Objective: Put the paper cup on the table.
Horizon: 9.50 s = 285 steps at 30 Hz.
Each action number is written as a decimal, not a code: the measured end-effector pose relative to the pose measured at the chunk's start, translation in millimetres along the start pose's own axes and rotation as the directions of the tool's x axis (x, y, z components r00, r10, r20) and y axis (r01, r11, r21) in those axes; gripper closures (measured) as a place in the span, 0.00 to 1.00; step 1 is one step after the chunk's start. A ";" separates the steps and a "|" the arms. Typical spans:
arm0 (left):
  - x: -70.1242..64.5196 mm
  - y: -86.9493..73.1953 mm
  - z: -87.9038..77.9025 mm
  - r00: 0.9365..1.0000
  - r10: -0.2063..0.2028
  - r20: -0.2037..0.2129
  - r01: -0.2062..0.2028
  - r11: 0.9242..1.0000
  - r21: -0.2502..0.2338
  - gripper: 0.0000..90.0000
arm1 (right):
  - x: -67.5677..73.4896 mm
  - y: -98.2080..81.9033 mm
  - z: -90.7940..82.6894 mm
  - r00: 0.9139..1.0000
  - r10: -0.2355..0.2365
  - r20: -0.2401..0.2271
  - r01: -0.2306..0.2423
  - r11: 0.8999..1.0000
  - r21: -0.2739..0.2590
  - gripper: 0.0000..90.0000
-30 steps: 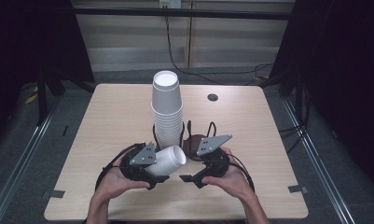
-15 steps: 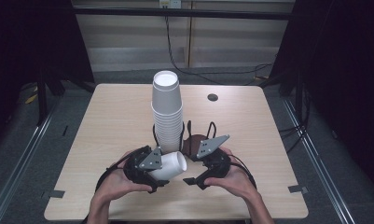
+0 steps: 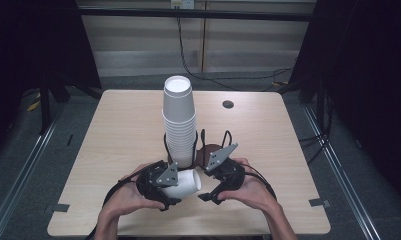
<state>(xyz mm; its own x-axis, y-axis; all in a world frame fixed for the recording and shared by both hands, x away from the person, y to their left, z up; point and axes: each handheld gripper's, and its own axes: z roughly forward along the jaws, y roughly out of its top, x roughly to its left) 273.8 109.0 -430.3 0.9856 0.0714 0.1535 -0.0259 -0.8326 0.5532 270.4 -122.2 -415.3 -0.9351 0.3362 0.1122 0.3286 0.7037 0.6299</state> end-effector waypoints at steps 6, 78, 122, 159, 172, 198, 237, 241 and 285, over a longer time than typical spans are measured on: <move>-1.6 0.9 -0.8 1.000 0.007 0.008 -0.007 1.000 0.003 0.20 | -1.7 1.3 4.3 1.000 -0.008 -0.022 0.009 0.999 0.031 0.22; -6.6 1.2 4.5 0.995 0.036 0.092 -0.021 0.987 -0.158 0.17 | 5.9 18.3 22.5 0.989 -0.061 -0.136 0.073 0.994 0.082 0.27; -3.5 -27.1 -32.2 0.993 -0.119 0.016 0.113 0.877 -0.467 0.18 | -4.9 -2.1 9.0 0.998 -0.003 -0.062 0.003 1.000 -0.007 0.27; -9.6 -53.1 -27.0 0.972 -0.235 0.010 0.199 0.798 -0.569 0.17 | -4.5 -32.9 8.5 0.995 0.069 -0.073 -0.090 0.938 -0.336 0.26; -10.5 -55.4 -22.2 0.970 -0.238 0.047 0.219 0.775 -0.593 0.17 | -3.9 -46.0 17.5 0.991 0.070 -0.110 -0.112 0.889 -0.444 0.26; -7.2 -57.2 -16.3 0.969 -0.227 0.101 0.234 0.700 -0.675 0.16 | 5.1 -46.1 27.4 0.991 0.002 -0.137 -0.075 0.841 -0.536 0.26; 2.4 -32.9 2.9 0.964 -0.182 0.196 0.266 0.738 -0.621 0.01 | 9.3 -42.7 30.8 0.990 -0.021 -0.139 -0.051 0.868 -0.494 0.26; 3.6 -32.7 2.4 0.960 -0.185 0.209 0.277 0.730 -0.625 0.04 | 7.9 -42.9 30.5 0.990 -0.023 -0.140 -0.050 0.866 -0.497 0.26; 5.9 -51.3 -21.8 0.955 -0.259 0.142 0.289 0.727 -0.623 0.11 | 11.2 -71.8 17.4 0.987 0.148 0.057 -0.075 0.754 -0.653 0.14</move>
<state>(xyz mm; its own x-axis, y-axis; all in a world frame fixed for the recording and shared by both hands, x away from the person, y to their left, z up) 277.3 164.1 -440.0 0.9720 0.2061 -0.1127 0.1622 -0.2421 0.9566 238.7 -158.1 -472.7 -0.8668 0.4722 0.1602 0.2316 0.0968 0.9680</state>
